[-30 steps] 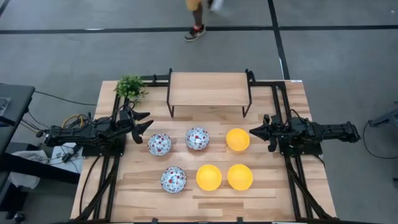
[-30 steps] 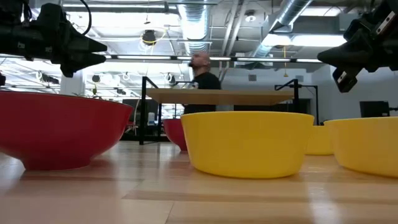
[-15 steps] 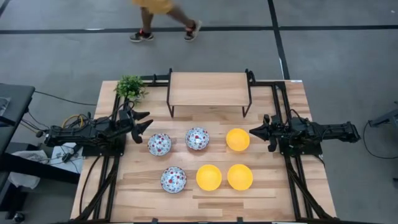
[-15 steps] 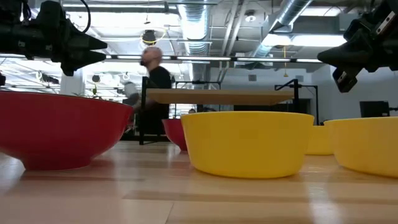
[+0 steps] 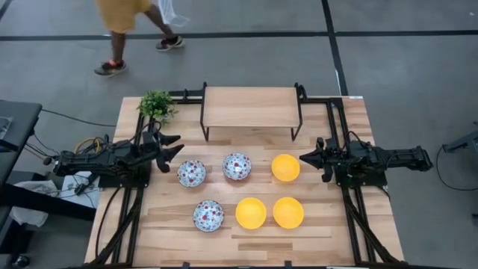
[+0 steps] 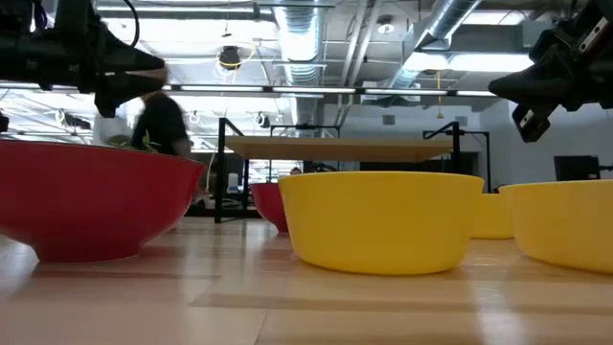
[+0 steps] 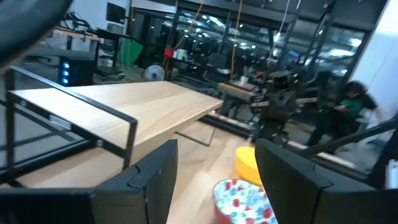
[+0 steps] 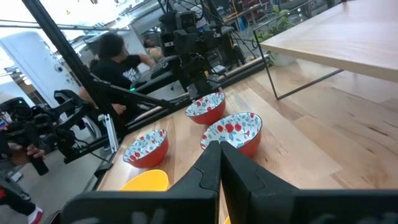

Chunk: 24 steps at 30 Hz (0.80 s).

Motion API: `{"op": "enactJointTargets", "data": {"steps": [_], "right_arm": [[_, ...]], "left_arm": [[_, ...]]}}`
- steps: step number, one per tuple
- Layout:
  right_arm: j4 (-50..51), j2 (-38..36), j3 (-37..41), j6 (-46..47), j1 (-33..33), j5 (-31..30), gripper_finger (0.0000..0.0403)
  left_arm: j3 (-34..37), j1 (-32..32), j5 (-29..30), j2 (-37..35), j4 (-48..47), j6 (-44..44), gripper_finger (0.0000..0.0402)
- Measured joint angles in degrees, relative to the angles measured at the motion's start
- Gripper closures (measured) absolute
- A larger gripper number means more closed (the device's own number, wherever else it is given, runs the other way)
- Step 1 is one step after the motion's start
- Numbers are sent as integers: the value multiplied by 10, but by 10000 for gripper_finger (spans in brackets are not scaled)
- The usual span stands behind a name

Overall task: Pick & Place Mini bowls
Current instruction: Put the top left white bowl on the shelf

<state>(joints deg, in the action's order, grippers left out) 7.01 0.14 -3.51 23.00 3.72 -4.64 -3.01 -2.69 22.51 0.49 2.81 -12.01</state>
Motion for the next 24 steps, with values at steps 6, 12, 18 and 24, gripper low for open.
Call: {"op": "enactJointTargets", "data": {"steps": [6,12,18,24], "right_arm": [[-1,0,0,0,0,0,403],[-1,0,0,0,0,-20,403],[-2,0,0,0,-1,-35,403],[-2,0,0,0,-1,-35,403]], "left_arm": [[0,0,-1,0,32,-104,187],[0,0,-35,0,66,-140,187],[-38,0,-106,36,74,-140,187],[-153,0,-106,204,34,-123,187]]}}
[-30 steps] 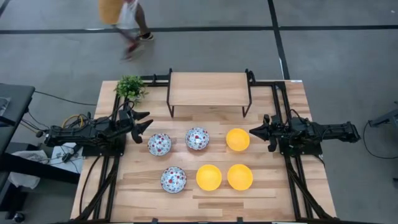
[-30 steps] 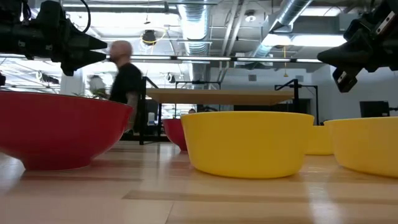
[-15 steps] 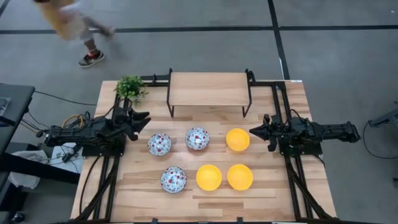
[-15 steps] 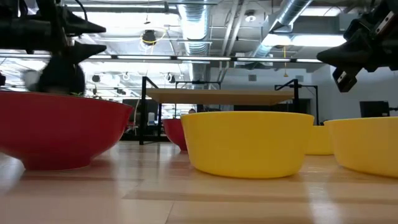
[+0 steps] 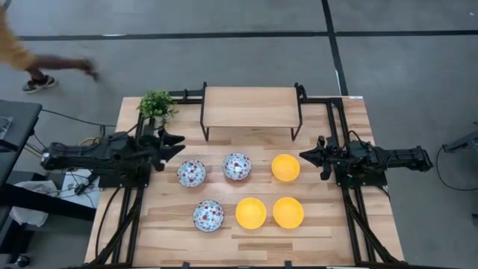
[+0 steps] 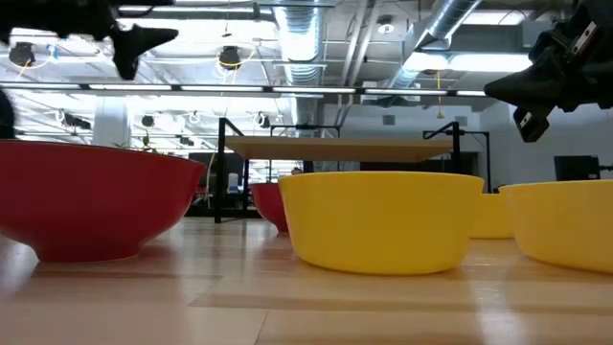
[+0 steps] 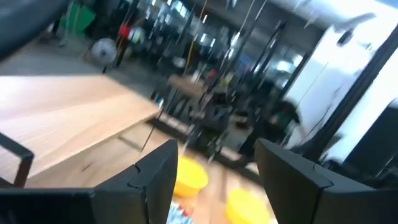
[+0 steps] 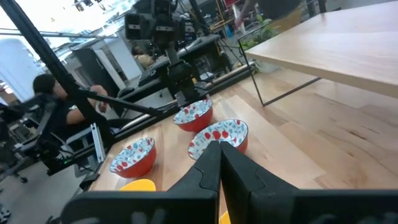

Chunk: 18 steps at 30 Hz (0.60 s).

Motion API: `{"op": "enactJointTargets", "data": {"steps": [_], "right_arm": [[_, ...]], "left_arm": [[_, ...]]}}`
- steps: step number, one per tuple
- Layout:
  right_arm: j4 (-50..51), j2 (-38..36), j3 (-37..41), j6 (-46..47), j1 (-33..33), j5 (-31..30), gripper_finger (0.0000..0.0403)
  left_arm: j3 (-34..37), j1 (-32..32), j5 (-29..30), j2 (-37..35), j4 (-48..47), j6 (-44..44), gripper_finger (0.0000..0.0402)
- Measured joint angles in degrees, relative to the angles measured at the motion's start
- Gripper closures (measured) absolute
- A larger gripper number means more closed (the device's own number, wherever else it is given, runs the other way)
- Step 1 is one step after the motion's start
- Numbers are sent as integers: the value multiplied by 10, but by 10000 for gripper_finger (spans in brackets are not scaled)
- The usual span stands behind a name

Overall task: Pick & Place Mini bowls
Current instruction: Put the top left white bowl on the shelf

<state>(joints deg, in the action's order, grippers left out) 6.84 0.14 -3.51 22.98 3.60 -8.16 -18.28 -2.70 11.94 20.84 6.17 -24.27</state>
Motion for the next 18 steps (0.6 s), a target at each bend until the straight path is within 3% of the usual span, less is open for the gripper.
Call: {"op": "enactJointTargets", "data": {"steps": [5,9,13,18], "right_arm": [[1,0,0,0,0,0,403],[1,0,0,0,0,0,403],[2,0,0,0,0,0,403],[3,0,0,0,0,1,403]], "left_arm": [[-131,0,0,176,-120,-4,187],[-218,0,-1,274,-231,-35,187],[-267,0,-18,317,-323,-93,187],[-276,0,-29,309,-415,-166,187]]}}
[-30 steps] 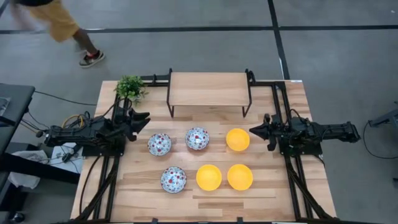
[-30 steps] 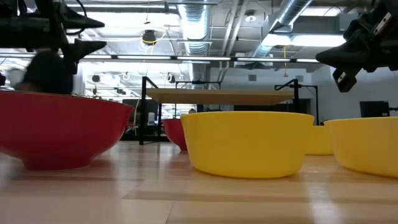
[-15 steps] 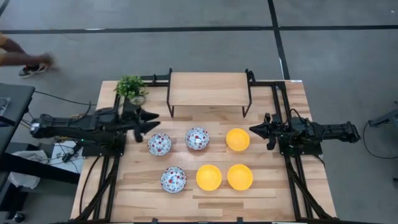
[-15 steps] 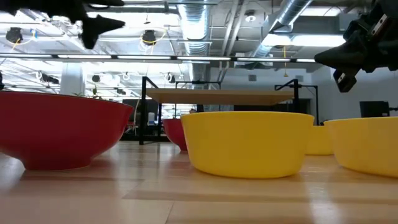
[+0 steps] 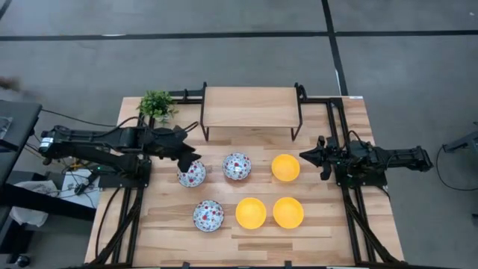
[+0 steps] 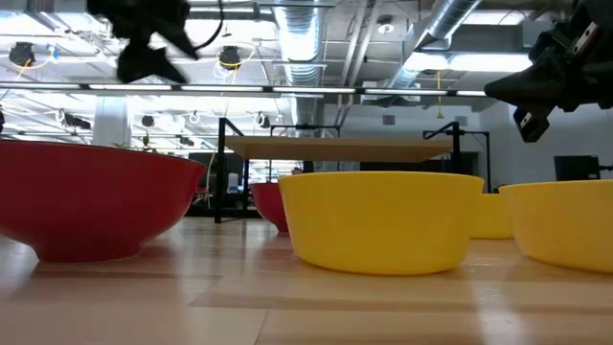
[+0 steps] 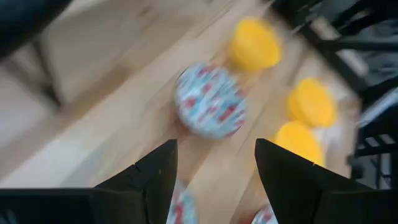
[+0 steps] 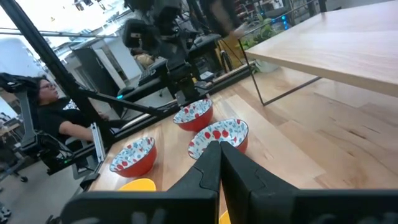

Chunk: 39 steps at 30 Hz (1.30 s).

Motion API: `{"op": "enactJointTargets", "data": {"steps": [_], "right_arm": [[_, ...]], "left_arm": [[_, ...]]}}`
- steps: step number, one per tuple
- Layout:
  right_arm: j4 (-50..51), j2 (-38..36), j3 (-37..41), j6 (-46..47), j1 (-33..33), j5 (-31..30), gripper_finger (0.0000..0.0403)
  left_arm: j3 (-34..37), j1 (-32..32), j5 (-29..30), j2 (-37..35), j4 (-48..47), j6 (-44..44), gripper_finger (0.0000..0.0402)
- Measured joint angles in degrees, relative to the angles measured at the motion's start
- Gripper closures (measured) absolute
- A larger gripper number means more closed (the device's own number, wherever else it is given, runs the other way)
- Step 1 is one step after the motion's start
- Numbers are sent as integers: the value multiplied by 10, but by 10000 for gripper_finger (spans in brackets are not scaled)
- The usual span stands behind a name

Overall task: Pick & Place Mini bowls
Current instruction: Put the top left white bowl on the shelf

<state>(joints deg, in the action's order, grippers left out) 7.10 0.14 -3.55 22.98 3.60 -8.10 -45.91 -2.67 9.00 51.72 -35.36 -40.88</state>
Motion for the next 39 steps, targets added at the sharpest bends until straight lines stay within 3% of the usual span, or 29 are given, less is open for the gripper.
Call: {"op": "enactJointTargets", "data": {"steps": [5,24,32,39], "right_arm": [[1,0,0,0,0,0,403],[2,0,0,0,0,1,403],[2,0,0,0,0,1,403],[2,0,0,0,0,1,403]], "left_arm": [[8,0,-13,-18,-44,-60,187],[13,0,-30,-23,-3,-61,187],[20,0,3,-21,-3,-63,187],[71,0,15,-17,-7,-155,187]]}}
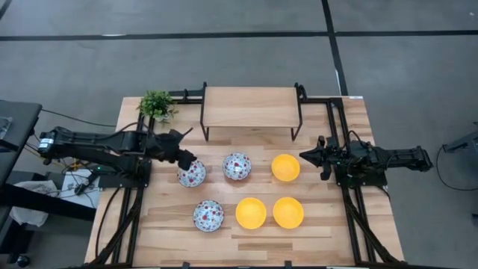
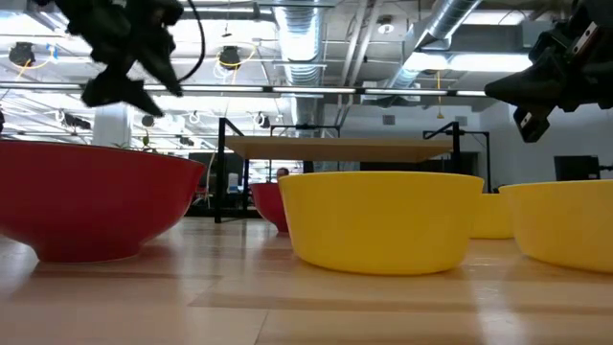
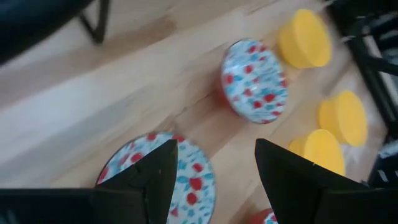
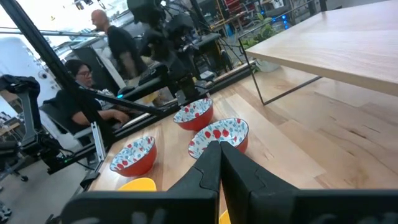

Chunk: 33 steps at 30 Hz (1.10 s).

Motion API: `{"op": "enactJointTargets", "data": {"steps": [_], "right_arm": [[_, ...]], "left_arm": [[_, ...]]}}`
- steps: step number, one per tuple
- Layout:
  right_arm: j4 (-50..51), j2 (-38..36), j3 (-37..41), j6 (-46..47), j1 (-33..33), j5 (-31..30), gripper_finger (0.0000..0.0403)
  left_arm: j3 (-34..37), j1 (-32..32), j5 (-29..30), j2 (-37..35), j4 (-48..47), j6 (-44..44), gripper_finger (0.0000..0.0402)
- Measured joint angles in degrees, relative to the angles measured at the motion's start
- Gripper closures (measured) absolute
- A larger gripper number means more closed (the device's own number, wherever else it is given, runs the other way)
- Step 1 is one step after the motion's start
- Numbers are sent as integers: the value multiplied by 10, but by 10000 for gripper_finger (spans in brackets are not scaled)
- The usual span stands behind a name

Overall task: Pick & Place Mini bowls
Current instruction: Put the top left white bowl on the shelf

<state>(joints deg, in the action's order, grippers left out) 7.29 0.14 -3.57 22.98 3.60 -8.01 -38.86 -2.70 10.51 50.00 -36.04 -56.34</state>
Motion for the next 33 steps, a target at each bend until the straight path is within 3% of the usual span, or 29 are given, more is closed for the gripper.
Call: {"op": "enactJointTargets", "data": {"steps": [8,17,27,33], "right_arm": [[0,0,0,0,0,0,403],[0,0,0,0,0,0,403],[0,0,0,0,0,0,403],[0,0,0,0,0,0,403]], "left_arm": [[42,0,-32,0,-4,-84,187],[43,0,-40,0,-66,-115,194],[43,0,-116,33,-96,-103,236],[43,0,-119,55,-103,-97,243]]}}
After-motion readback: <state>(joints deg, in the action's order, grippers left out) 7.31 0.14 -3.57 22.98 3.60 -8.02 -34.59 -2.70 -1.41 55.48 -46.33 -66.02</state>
